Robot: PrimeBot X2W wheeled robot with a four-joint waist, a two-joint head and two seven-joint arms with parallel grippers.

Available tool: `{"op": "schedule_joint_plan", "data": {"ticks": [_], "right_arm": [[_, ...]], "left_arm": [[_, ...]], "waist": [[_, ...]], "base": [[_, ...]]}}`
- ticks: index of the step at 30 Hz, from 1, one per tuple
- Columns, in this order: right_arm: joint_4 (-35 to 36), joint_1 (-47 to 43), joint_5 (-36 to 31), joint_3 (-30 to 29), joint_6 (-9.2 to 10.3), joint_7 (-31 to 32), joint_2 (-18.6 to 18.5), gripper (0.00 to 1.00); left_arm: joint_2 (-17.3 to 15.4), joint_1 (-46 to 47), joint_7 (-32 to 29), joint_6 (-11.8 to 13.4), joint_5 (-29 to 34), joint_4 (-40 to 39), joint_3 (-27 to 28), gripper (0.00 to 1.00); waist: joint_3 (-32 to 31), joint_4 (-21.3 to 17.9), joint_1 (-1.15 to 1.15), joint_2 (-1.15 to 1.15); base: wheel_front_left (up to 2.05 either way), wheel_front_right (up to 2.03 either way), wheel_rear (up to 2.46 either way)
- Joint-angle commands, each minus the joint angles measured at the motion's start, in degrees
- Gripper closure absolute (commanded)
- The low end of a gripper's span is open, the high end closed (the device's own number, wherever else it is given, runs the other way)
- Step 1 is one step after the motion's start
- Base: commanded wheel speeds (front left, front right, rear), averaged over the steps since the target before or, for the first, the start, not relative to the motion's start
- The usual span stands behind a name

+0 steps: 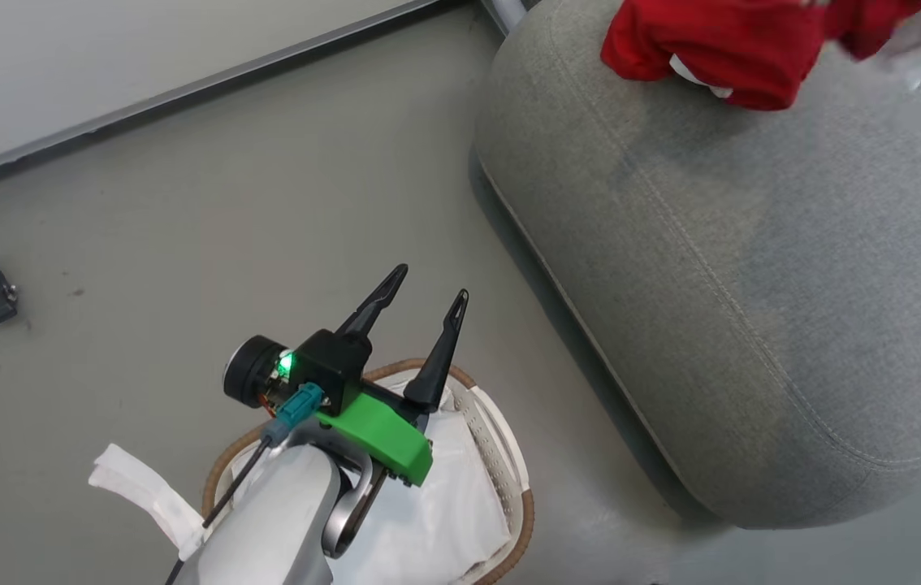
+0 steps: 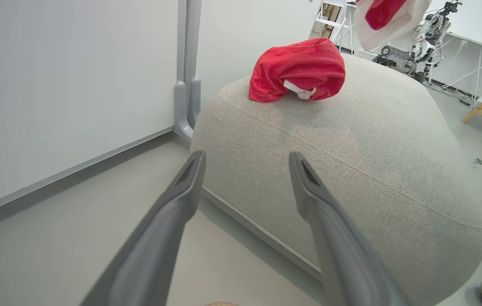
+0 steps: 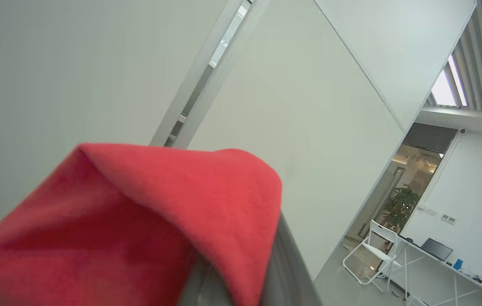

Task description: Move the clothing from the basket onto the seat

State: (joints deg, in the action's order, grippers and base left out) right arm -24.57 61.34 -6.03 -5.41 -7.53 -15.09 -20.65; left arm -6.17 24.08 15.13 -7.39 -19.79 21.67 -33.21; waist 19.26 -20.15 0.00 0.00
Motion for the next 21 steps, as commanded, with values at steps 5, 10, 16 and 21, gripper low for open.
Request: {"op": "schedule_joint_plan", "data": {"ticks": [5,10,16,21], "right_arm": [[-5.5,9.3,-2.64,-1.69,0.08,0.37,-7.84,1.0],[-10.62,14.27,-3.93,-2.72,0.08,0.69,-12.56,1.0],[-15.09,13.1,-5.2,-6.4,0.08,0.12,-12.27,1.0],[-19.51,8.95,-7.22,-10.2,0.08,-0.09,-9.81,1.0]], "left_arm": [[-0.82,2.69,0.02,-0.14,1.2,-1.02,0.74,0.0],[-1.49,4.41,0.02,-0.11,1.87,-2.1,1.1,0.0],[-2.69,5.83,-0.03,0.45,2.7,-2.98,1.39,0.0],[-3.45,6.23,-0.18,0.89,3.41,-3.78,0.99,0.0]], "waist": [[6.21,5.34,0.0,0.0],[10.33,7.4,0.0,0.0],[14.81,7.89,0.0,0.0],[16.65,7.92,0.0,0.0]], "base": [[0.0,0.0,0.0],[0.0,0.0,0.0],[0.0,0.0,0.0],[0.0,0.0,0.0]]}}
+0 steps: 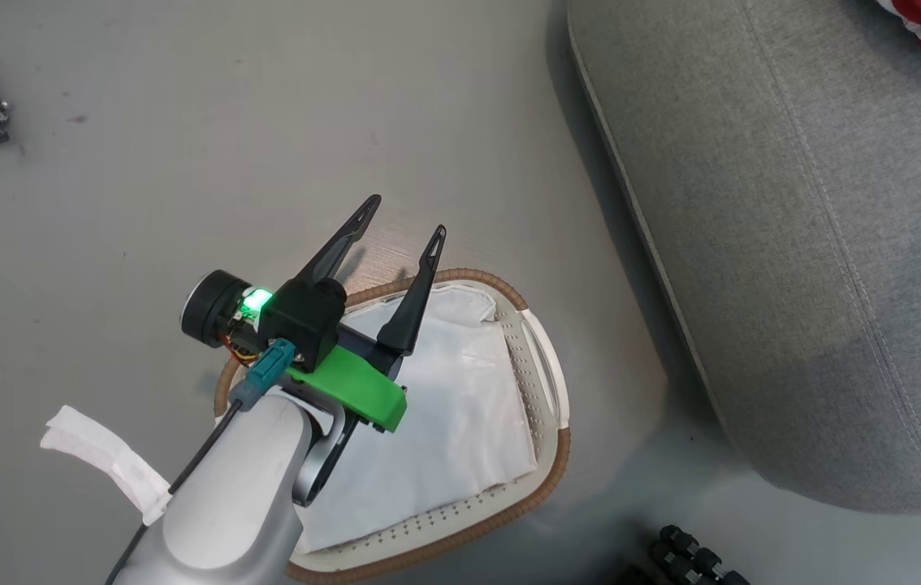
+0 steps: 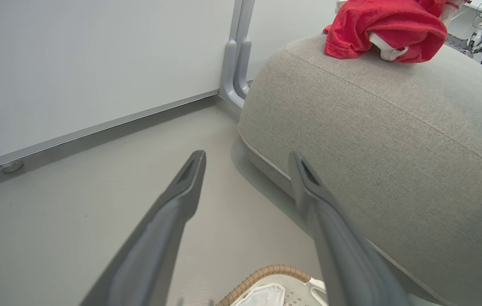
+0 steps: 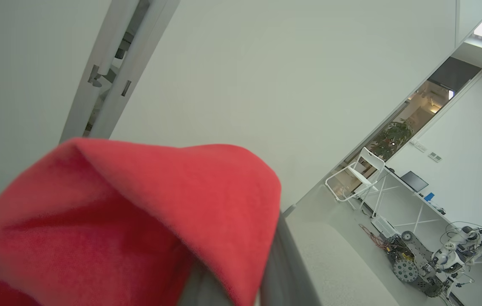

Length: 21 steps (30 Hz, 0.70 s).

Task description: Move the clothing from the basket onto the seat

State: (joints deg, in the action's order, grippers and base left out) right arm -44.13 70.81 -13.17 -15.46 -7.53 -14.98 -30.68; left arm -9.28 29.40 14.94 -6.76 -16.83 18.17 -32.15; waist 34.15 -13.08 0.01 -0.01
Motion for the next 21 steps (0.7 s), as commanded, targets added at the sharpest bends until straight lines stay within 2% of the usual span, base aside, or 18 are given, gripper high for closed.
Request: {"op": "schedule_joint_plan", "data": {"ticks": [1,10,11,12,13,14,15,21], "right_arm": [[-0.18,-1.35,-0.43,-0.55,0.08,-0.23,0.89,1.0],[-0.35,-10.44,-1.86,-2.15,0.08,-0.26,7.07,1.0],[-0.14,-11.12,-2.06,-2.18,0.08,-0.26,7.55,0.97],[0.12,-12.07,-2.27,-2.32,0.08,-0.25,8.06,0.83],[0.33,-12.78,-2.34,-2.38,0.08,-0.23,8.42,0.63],[0.66,-13.72,-2.68,-2.29,0.08,-0.21,8.88,0.48],[0.91,-14.54,-3.06,-1.8,0.08,-0.21,9.21,0.0],[3.32,-20.72,-3.38,0.65,0.08,-0.21,11.26,0.0]], "left_arm": [[-0.41,0.94,-0.02,0.27,0.49,-0.38,-0.14,0.0],[-1.38,0.27,-0.55,0.86,0.01,-0.42,-0.24,0.0],[-1.41,0.19,-0.56,0.79,-0.05,-0.36,-0.33,0.0],[-1.45,0.01,-0.57,0.81,-0.15,-0.21,-0.4,0.0],[-1.43,-0.15,-0.58,0.82,-0.2,-0.06,-0.49,0.0],[-1.4,-0.41,-0.54,0.86,-0.3,0.13,-0.55,0.0],[-1.32,-0.64,-0.5,0.88,-0.43,0.28,-0.63,0.0],[-1.08,-1.9,-0.21,1.14,-1.37,1.13,-0.42,0.0]], "waist": [[1.9,0.86,-0.01,0.01],[1.35,-0.26,-0.01,0.01],[1.19,-0.37,-0.01,0.01],[0.9,-0.52,-0.01,0.01],[0.69,-0.6,-0.01,0.01],[0.32,-0.71,-0.01,0.01],[0.02,-0.78,-0.01,0.01],[-2.85,-1.42,-0.01,0.01]], "base": [[0.0,0.0,0.0],[0.0,0.0,0.0],[0.0,0.0,0.0],[0.0,0.0,0.0],[0.0,0.0,0.0],[0.0,0.0,0.0],[0.0,0.0,0.0],[0.0,0.0,0.0]]}}
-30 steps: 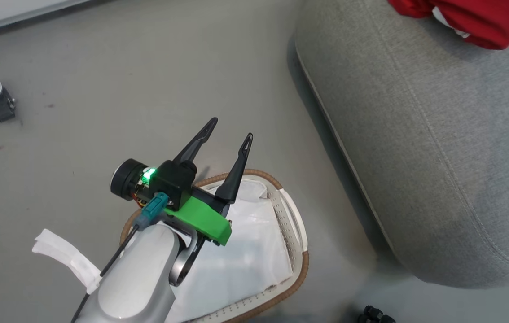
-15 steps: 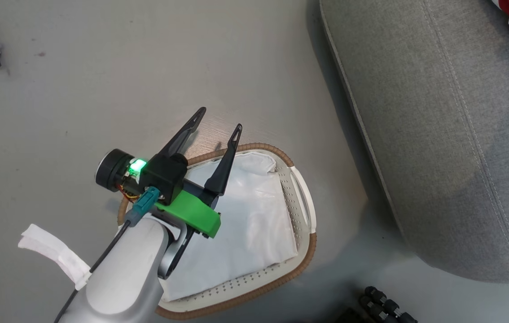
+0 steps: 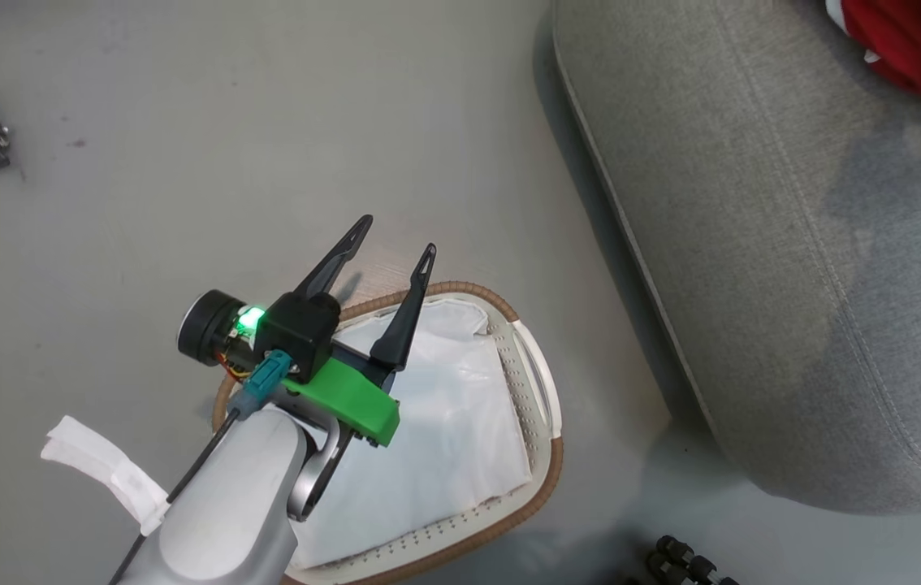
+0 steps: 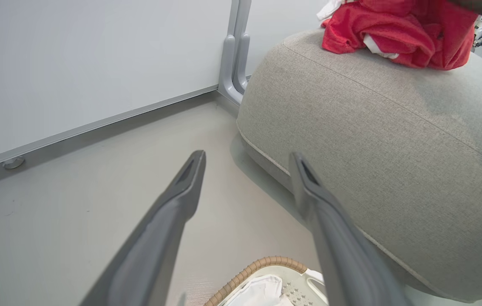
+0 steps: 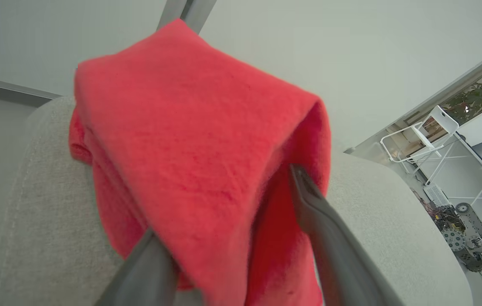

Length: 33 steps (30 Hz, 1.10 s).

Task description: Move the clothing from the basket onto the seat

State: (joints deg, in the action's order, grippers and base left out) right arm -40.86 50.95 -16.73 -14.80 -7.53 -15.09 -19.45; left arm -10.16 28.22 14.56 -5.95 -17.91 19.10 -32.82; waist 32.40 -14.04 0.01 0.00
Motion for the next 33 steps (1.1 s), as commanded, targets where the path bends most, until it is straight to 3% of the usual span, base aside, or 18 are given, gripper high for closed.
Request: {"op": "schedule_joint_plan", "data": {"ticks": [1,10,17,25,33], "right_arm": [[0.58,-2.11,0.5,0.3,0.08,-0.1,0.39,0.0],[2.45,-10.97,3.33,4.0,0.08,-0.1,3.24,0.0],[3.4,-14.06,5.25,7.04,0.08,-0.1,3.42,0.0],[5.59,-13.35,6.75,9.29,0.08,-0.1,2.0,0.0],[8.03,-13.22,9.64,9.81,0.08,-0.1,5.79,0.0]], "left_arm": [[-0.19,-1.03,0.18,0.38,-0.45,0.33,0.37,0.0],[0.98,-2.65,0.67,0.33,-1.68,1.14,1.01,0.0],[2.05,-3.95,0.69,0.25,-2.07,0.82,2.33,0.0],[4.42,-6.61,0.65,0.12,-2.49,-0.33,6.05,0.0],[6.17,-10.86,0.66,0.65,-1.46,-2.01,12.54,0.0]], "waist": [[-1.73,-0.65,-0.01,0.0],[-7.34,-1.39,-0.01,0.0],[-11.26,-0.51,-0.01,0.0],[-17.26,3.91,-0.01,0.0],[-22.8,9.78,-0.01,0.0]], "base": [[0.0,0.0,0.0],[0.0,0.0,0.0],[0.0,0.0,0.0],[0.0,0.0,0.0],[0.0,0.0,0.0]]}}
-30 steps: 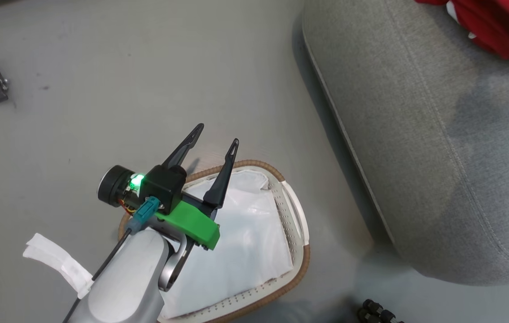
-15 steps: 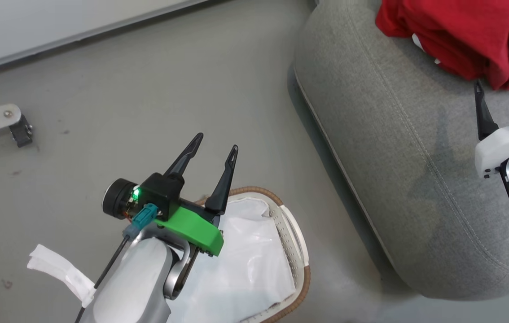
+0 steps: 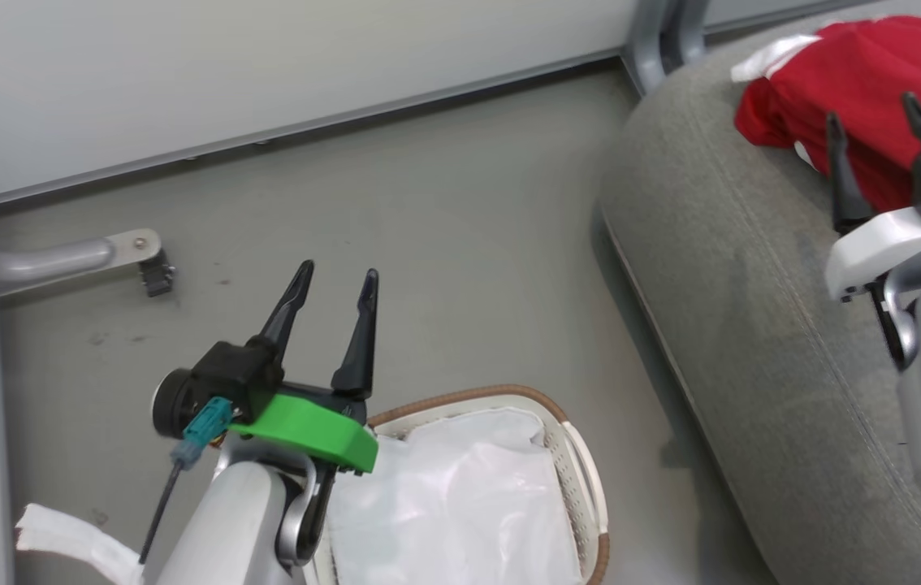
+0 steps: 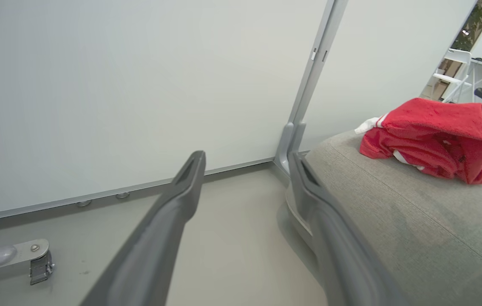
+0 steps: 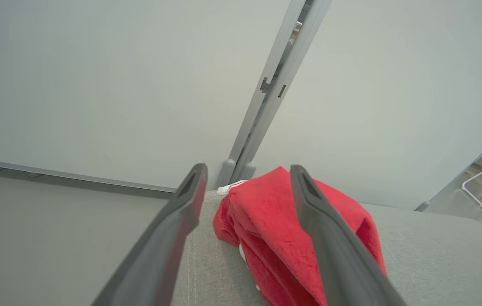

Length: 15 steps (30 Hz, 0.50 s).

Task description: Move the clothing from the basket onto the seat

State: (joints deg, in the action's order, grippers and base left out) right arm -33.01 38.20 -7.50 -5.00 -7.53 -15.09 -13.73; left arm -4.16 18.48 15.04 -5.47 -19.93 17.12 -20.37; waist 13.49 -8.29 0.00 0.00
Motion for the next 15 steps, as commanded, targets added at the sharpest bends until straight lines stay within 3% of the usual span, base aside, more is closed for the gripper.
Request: {"op": "schedule_joint_plan", "data": {"ticks": [1,11,15], "right_arm": [[0.34,-0.76,0.72,0.04,0.08,-0.1,0.82,0.0],[2.03,-6.67,3.33,2.2,0.08,-0.1,8.85,0.0],[3.36,-12.13,5.69,3.55,0.08,-0.1,10.47,0.0]], "left_arm": [[0.32,-1.85,0.19,0.34,0.61,-0.3,1.38,0.0],[1.13,-8.94,0.12,1.46,-0.72,-0.28,11.45,0.0],[1.23,-12.12,0.12,1.96,-0.63,-0.36,14.18,0.0]], "waist": [[-4.6,4.78,0.0,0.0],[-9.67,9.55,0.0,0.0],[-11.31,10.39,0.0,0.0]], "base": [[0.0,0.0,0.0],[0.0,0.0,0.0],[0.0,0.0,0.0]]}}
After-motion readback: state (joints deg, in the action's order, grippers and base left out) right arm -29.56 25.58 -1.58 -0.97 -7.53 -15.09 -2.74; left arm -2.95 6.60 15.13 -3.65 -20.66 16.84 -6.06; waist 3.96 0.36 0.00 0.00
